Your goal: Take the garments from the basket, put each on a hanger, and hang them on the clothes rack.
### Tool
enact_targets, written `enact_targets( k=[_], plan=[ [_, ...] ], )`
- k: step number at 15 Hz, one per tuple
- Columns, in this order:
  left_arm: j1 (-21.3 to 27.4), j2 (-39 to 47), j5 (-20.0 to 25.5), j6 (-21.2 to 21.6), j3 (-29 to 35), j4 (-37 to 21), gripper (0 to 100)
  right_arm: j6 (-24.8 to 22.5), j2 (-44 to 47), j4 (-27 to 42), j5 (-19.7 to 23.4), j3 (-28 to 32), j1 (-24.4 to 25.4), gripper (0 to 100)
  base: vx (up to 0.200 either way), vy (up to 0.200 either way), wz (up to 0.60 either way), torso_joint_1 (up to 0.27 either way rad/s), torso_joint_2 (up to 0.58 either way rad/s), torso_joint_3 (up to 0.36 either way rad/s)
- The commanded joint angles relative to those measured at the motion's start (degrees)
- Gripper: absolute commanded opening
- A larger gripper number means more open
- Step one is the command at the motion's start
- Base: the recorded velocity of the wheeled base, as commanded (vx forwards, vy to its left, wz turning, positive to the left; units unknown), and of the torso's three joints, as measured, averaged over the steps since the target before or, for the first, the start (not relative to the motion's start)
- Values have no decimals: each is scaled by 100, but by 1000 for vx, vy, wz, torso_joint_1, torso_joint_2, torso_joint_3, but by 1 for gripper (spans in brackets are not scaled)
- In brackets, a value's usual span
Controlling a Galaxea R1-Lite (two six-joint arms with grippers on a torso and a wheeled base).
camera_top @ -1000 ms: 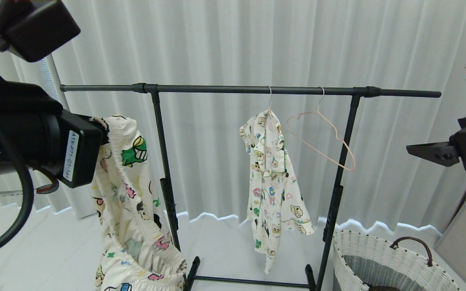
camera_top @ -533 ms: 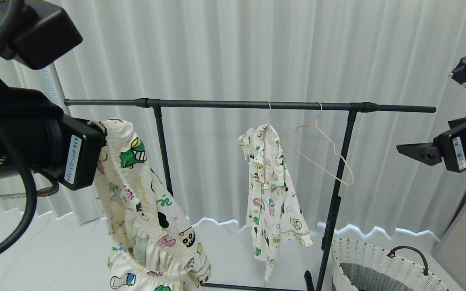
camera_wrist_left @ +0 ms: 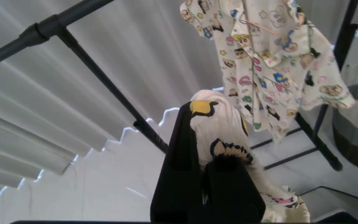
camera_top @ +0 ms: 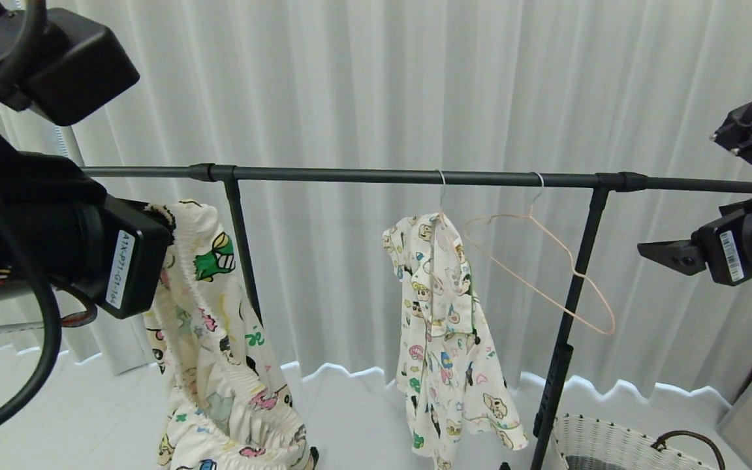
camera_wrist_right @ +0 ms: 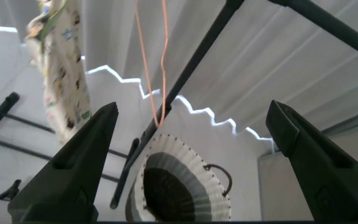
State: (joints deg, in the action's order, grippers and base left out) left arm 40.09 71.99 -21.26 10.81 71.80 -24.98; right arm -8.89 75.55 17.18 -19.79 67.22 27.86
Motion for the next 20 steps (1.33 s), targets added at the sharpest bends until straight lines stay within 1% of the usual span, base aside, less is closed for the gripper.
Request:
enact_targets(
  k=[1, 4, 6, 9, 10, 11, 12, 13, 15, 17, 19, 20],
  plan=[
    [-2, -9, -1, 0, 0, 2, 0, 1, 39, 5, 1, -77, 1, 100, 200, 0, 0, 2, 7, -2],
    [-2, -9, -1, -9, -17, 2, 0, 10, 4, -30, -8, -473, 1, 100, 200, 0, 0, 4, 7, -1],
    [7, -18, -1, -9, -17, 2, 0, 45, 13, -74, -17, -561, 1, 100, 200, 0, 0, -2, 5, 0],
    [7, -18, -1, -9, -35, 2, 0, 71, 57, -74, 19, -851, -35, 100, 200, 0, 0, 1, 4, 2],
    [25, -18, -1, -9, -52, 2, 0, 89, 83, -83, 54, -974, -140, 100, 0, 0, 0, 0, 0, 0],
    [77, -18, -10, -9, -70, 2, 0, 106, 83, -109, 212, -1079, -246, 100, 0, 0, 0, 0, 0, 0],
    [130, -18, -10, -9, -87, 2, 0, 106, 92, -215, 484, -1176, -404, 100, 0, 0, 0, 0, 0, 0],
    [209, -18, -10, 0, -105, 2, 0, 98, 92, -426, 924, -1317, -685, 100, 0, 0, 0, 0, 0, 0],
    [288, -18, -10, 0, -105, 2, 0, 89, 259, -681, 1469, -1510, -1116, 100, 0, 0, 0, 0, 0, 0],
    [288, -27, -18, -9, -105, 2, 0, 106, 531, -742, 1987, -1545, -1432, 100, 0, 0, 0, 0, 0, 0],
    [288, -106, -18, -9, -114, 2, 0, 106, 839, -751, 2787, -1510, -1722, 100, 0, 0, 0, 0, 0, 0],
    [288, -123, -10, -9, -123, 2, 0, 124, 962, -751, 3051, -1484, -1775, 100, 0, 0, 0, 0, 0, 0]
  ],
)
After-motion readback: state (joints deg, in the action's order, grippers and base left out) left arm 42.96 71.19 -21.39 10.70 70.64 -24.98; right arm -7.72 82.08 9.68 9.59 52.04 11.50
